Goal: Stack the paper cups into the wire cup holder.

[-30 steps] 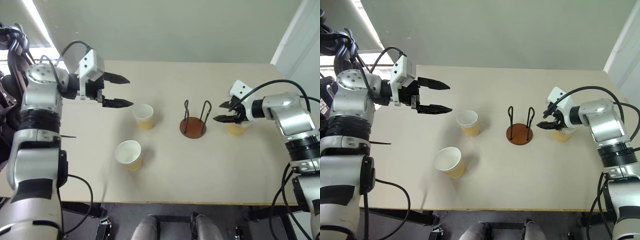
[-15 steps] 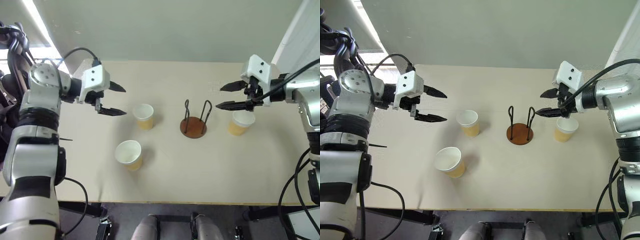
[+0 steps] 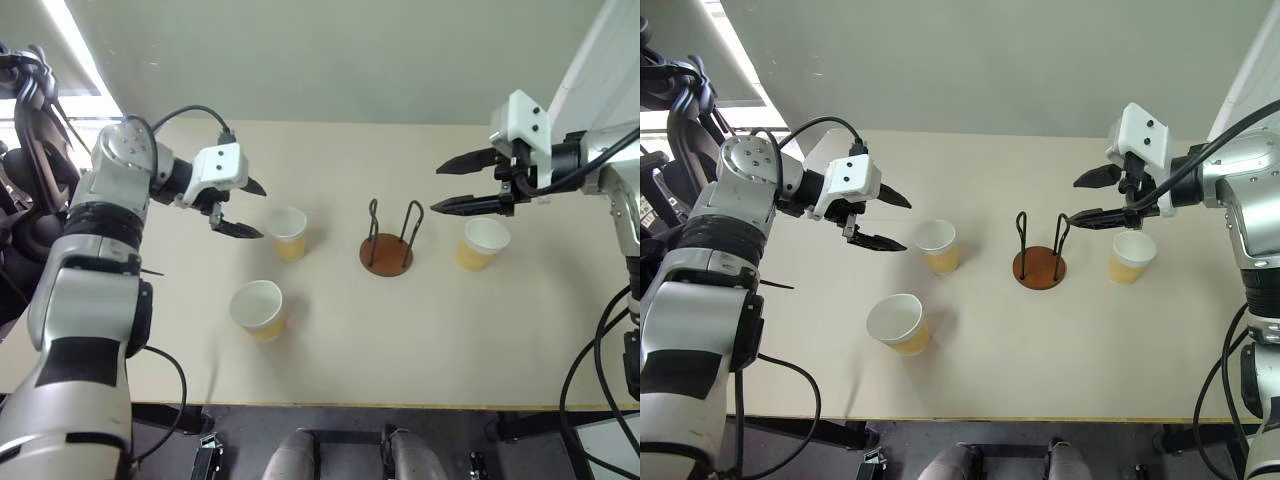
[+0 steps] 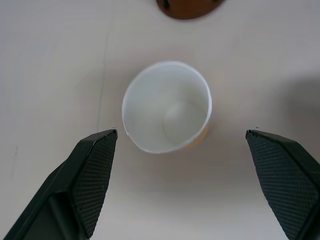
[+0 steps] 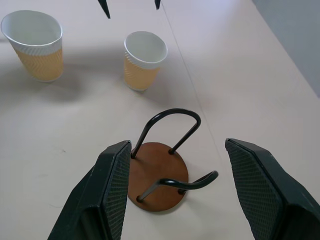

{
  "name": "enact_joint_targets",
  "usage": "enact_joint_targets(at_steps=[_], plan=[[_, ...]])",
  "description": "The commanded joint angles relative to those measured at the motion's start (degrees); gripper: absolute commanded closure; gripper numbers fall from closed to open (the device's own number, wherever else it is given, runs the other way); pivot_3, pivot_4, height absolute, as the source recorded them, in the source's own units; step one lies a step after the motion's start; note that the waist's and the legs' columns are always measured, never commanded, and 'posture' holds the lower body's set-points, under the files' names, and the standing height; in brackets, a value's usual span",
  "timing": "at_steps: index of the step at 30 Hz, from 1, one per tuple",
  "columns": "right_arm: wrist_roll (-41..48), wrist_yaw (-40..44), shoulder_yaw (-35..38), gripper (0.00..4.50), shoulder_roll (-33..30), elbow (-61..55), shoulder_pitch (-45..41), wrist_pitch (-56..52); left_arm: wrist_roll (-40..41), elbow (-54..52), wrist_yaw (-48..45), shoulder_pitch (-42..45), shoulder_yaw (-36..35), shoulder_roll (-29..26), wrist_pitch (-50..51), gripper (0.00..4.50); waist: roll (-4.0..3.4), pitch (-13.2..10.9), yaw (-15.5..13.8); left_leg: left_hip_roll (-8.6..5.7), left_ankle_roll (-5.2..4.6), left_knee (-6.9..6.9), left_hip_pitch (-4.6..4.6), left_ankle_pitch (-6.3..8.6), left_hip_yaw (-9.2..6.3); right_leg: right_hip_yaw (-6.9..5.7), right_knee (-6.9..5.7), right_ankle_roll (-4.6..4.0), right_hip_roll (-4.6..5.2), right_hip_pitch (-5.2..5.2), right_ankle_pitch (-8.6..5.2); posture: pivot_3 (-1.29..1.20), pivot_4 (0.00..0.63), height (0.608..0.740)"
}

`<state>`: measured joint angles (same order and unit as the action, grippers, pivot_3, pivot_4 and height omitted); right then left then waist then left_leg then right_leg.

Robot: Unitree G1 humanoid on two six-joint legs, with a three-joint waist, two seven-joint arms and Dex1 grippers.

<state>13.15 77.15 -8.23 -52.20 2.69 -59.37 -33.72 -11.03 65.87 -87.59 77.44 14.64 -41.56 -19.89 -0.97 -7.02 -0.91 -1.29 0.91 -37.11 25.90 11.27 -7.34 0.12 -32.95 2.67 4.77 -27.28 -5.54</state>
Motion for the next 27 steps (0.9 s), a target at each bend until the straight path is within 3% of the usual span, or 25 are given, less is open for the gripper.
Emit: enact_joint_targets(at_steps=[1, 11, 27], plan=[[-0.7, 0.9, 0.1, 1.46, -1.4, 0.2, -1.8, 0.9, -2.6, 1.5, 0.7, 2.5, 1.2, -0.4, -3.4, 0.06, 0.00, 0.0, 0.0, 0.00, 0.00, 0.00, 0.01, 0.00, 0.01, 0.02, 0.00, 0.01, -0.01, 0.00, 0.00, 0.00, 0.150, 0.740], [-1.9, 2.5, -0.8, 1.46, -2.3, 2.0, -2.7, 2.3, -8.4, 4.7, 4.5, 2.7, 5.0, -0.1, -9.9, 0.06, 0.01, 0.0, 0.0, 0.02, -0.01, 0.00, 0.07, 0.00, 0.01, 0.03, -0.05, 0.03, -0.09, -0.10, -0.02, 0.00, 0.150, 0.740], [-2.8, 2.6, -1.2, 1.46, -2.0, 2.3, -2.6, 3.2, -10.3, 5.4, 7.1, 2.2, 5.6, 3.1, -12.4, 0.06, 0.02, 0.0, 0.0, 0.01, -0.04, -0.09, 0.05, -0.02, 0.06, 0.04, -0.11, 0.01, -0.08, -0.06, 0.00, 0.00, 0.150, 0.740]])
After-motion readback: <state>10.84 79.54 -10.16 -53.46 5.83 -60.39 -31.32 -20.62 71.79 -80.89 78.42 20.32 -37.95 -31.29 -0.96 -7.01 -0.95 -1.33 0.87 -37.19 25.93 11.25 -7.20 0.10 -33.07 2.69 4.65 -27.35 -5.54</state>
